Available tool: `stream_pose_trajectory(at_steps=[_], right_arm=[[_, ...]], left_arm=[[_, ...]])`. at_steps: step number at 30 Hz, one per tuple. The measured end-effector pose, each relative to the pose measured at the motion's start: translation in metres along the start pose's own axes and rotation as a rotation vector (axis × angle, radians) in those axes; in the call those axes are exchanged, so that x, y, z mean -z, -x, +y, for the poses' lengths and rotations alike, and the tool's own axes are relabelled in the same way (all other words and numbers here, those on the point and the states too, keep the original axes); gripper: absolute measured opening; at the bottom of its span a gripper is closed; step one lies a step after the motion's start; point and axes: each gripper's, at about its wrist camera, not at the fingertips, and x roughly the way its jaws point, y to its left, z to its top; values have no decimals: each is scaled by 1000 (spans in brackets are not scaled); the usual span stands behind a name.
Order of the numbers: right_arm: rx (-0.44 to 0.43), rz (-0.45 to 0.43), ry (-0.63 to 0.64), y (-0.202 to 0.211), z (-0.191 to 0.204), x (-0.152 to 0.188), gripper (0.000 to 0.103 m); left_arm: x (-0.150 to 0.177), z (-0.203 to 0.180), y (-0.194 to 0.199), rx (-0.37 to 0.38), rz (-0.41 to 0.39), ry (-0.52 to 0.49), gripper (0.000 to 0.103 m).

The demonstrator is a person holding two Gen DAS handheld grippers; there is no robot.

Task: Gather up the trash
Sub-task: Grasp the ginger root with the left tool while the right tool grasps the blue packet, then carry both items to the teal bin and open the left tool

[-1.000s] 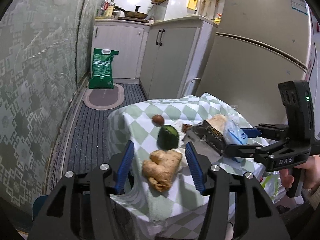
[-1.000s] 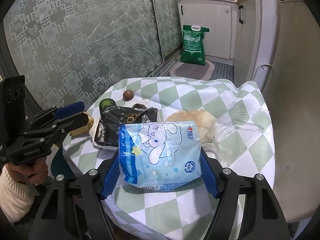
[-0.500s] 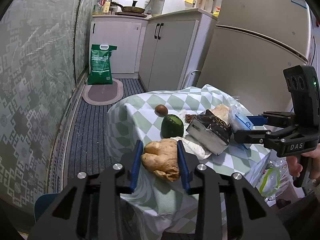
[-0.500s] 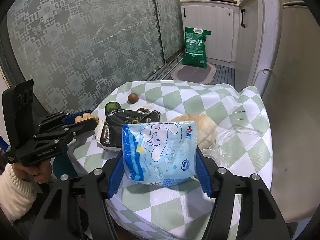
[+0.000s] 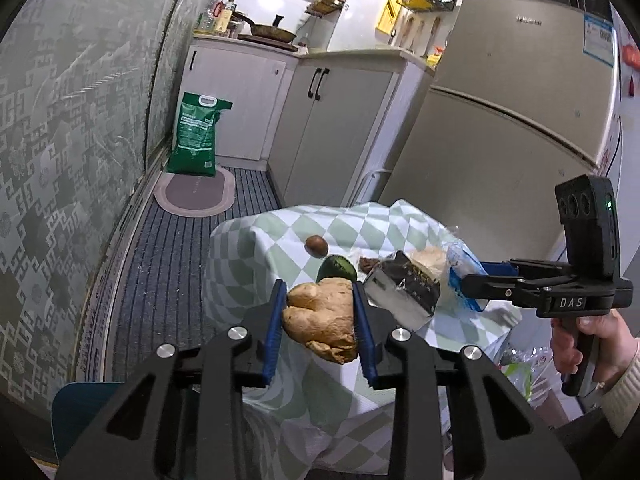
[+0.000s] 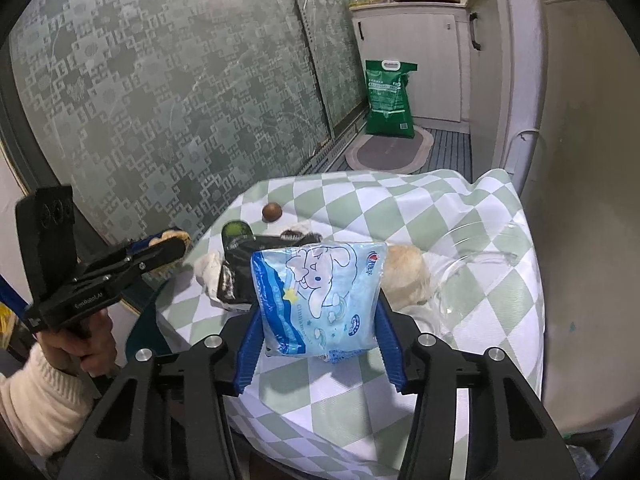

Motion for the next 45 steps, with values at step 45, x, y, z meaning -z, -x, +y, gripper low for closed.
stream_pose_trajectory(at_steps=[45], right_arm=[[-50,-122,157,11,96,-37,52]], left_arm=[[-1,59,60,-151,-64,54,34]])
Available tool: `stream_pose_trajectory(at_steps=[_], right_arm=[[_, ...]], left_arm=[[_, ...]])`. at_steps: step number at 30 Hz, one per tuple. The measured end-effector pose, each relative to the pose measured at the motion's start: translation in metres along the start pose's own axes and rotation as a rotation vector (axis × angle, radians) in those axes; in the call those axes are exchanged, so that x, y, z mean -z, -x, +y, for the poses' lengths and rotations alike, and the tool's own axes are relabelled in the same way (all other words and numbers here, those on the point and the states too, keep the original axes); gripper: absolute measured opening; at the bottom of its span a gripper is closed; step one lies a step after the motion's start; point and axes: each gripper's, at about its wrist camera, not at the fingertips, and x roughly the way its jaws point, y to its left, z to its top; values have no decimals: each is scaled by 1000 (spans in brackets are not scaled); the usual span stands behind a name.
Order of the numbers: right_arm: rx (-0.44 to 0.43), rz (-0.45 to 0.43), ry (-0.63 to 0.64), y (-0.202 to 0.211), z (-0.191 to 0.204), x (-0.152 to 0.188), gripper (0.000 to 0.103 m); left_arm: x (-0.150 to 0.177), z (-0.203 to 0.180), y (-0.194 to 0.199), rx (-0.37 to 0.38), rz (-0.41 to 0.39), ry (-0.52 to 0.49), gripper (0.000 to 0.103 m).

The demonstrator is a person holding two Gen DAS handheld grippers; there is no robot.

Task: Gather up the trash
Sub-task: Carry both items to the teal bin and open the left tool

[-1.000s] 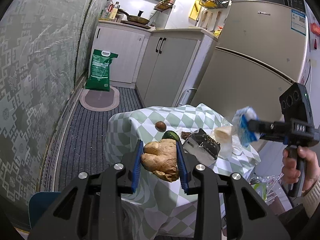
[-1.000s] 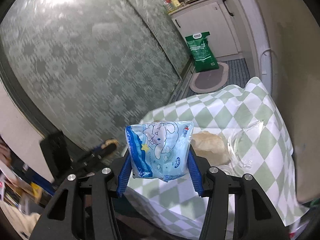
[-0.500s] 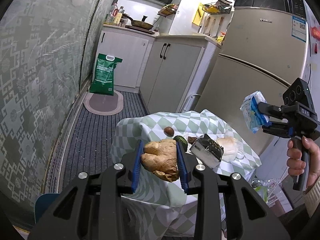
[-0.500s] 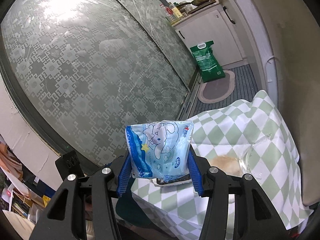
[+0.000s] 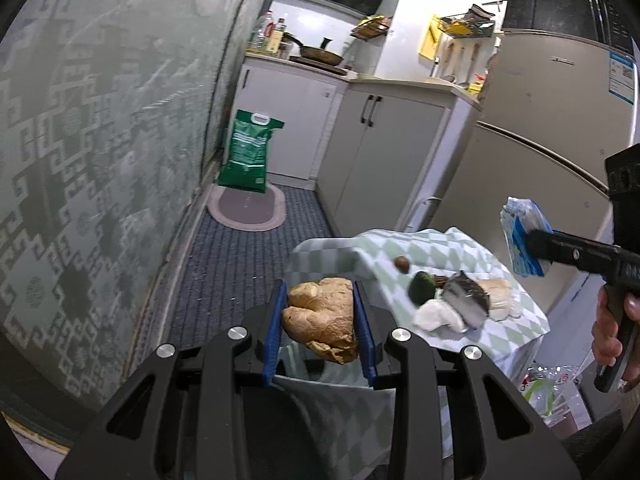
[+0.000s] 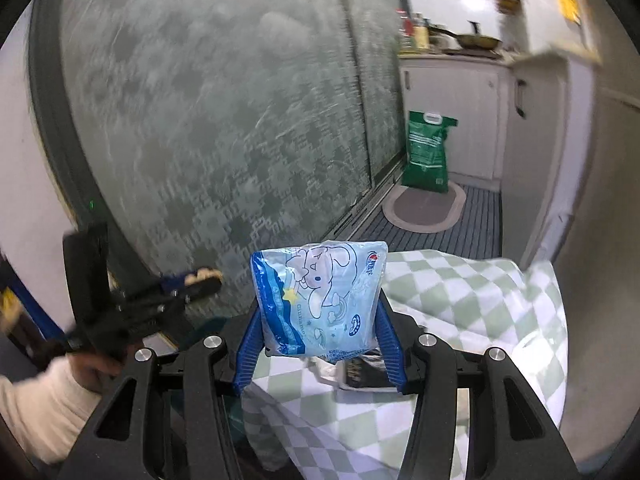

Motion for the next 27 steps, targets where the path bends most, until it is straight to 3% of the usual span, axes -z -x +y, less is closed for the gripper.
stream_pose_trajectory(at_steps=[6,17,23,27], right_arm=[[-31,50,92,-28,40,0,52],[-128,129,145,-68,93,1,52],[-167,187,149,-90,114,5,52],[-187,272,132,-112,121,12,52]], left_arm=[[6,21,6,-68,26,13,34],[26,44,10,-177,132,-25,34],[40,62,4,-207,219,-28,34],[55,73,-6,-230,311,-27,34]])
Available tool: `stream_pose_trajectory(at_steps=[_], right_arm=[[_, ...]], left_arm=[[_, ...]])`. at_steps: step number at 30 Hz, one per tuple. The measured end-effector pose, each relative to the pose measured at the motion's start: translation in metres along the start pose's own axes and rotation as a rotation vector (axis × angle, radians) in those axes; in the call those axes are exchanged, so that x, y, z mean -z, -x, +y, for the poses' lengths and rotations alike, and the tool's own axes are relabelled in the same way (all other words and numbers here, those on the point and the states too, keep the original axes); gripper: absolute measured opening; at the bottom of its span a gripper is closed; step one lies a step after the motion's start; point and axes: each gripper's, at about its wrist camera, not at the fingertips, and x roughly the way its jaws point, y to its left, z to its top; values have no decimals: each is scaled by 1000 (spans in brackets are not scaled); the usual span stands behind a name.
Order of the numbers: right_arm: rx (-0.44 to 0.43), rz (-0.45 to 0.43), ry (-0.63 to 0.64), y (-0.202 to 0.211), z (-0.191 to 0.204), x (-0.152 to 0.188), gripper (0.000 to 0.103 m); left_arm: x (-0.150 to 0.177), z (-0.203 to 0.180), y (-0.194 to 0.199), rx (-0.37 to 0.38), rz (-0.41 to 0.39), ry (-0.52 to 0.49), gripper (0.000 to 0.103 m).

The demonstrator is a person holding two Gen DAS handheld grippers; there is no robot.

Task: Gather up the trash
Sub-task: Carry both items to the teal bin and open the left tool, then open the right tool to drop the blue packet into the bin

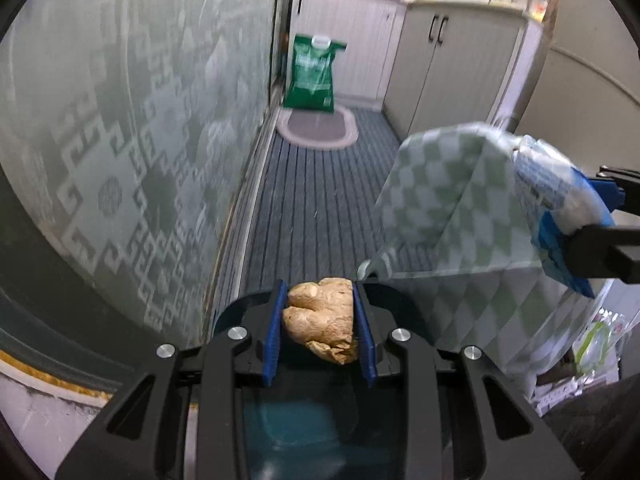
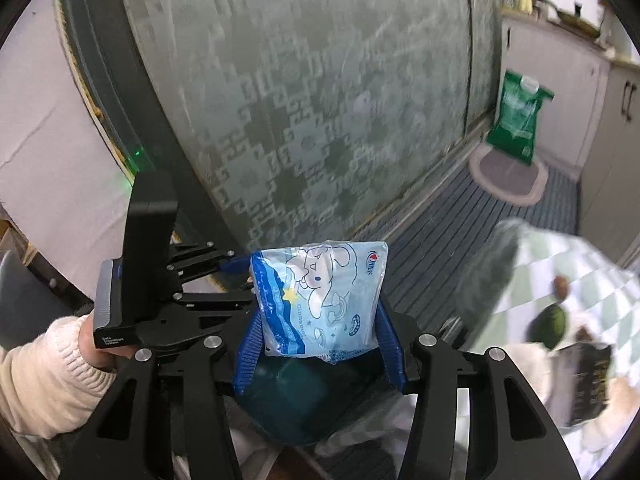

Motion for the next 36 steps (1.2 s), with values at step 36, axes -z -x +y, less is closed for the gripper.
stream_pose_trajectory(at_steps=[36], right_arm=[[-3,341,47,-99,25,32,53]], left_arm=[[-1,31,6,12,-47,85,41]])
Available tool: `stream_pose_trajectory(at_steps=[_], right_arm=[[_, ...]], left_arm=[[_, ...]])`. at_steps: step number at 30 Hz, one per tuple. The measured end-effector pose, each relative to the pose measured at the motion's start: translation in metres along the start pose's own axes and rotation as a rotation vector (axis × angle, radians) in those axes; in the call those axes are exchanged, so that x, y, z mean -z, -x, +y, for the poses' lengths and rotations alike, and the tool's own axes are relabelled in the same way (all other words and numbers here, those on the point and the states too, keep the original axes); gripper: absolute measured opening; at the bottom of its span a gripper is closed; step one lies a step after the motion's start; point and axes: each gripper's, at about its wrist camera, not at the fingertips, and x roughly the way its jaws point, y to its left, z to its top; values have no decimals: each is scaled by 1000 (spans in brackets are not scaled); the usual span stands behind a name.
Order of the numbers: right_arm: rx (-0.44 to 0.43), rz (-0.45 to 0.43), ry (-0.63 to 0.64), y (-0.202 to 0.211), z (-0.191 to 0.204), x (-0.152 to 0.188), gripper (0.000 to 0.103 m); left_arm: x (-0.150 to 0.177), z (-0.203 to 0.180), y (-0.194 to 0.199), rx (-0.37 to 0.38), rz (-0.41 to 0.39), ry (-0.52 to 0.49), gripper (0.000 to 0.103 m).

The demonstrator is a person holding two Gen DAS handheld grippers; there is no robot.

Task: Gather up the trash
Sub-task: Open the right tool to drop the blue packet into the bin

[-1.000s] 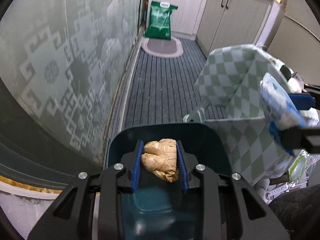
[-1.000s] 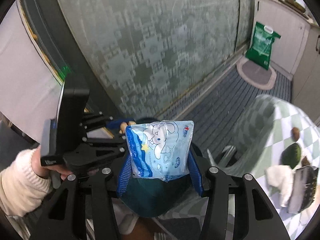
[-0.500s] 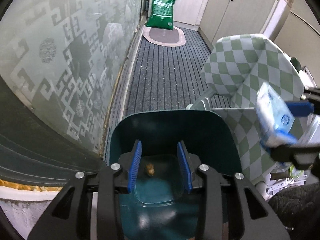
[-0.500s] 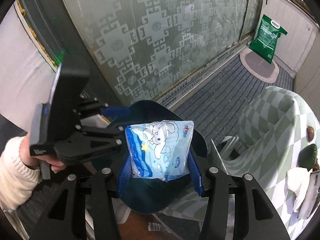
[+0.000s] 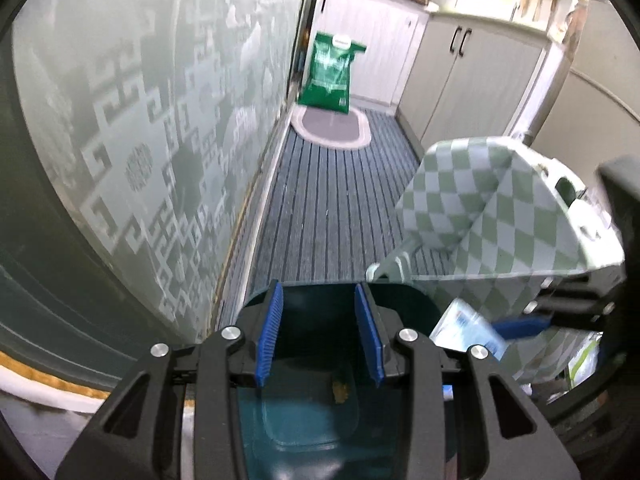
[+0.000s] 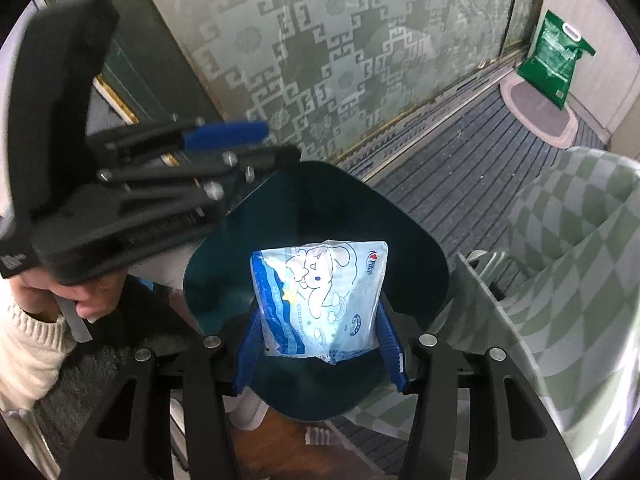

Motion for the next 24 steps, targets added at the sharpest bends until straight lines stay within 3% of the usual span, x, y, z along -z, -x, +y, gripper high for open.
stream_pose_trajectory(at_steps=[12,16,24], right_arm=[[-77,64,-59,-28,3,16,57],[-64,94,-43,-40,8,20,60],[-70,21,-62,-27,5,22,73]], left_arm=[[-16,-10,38,42,-189,4,47],[-20,-15,57,81,-275,13,53],[-27,-23,96,137,-435,39,66]])
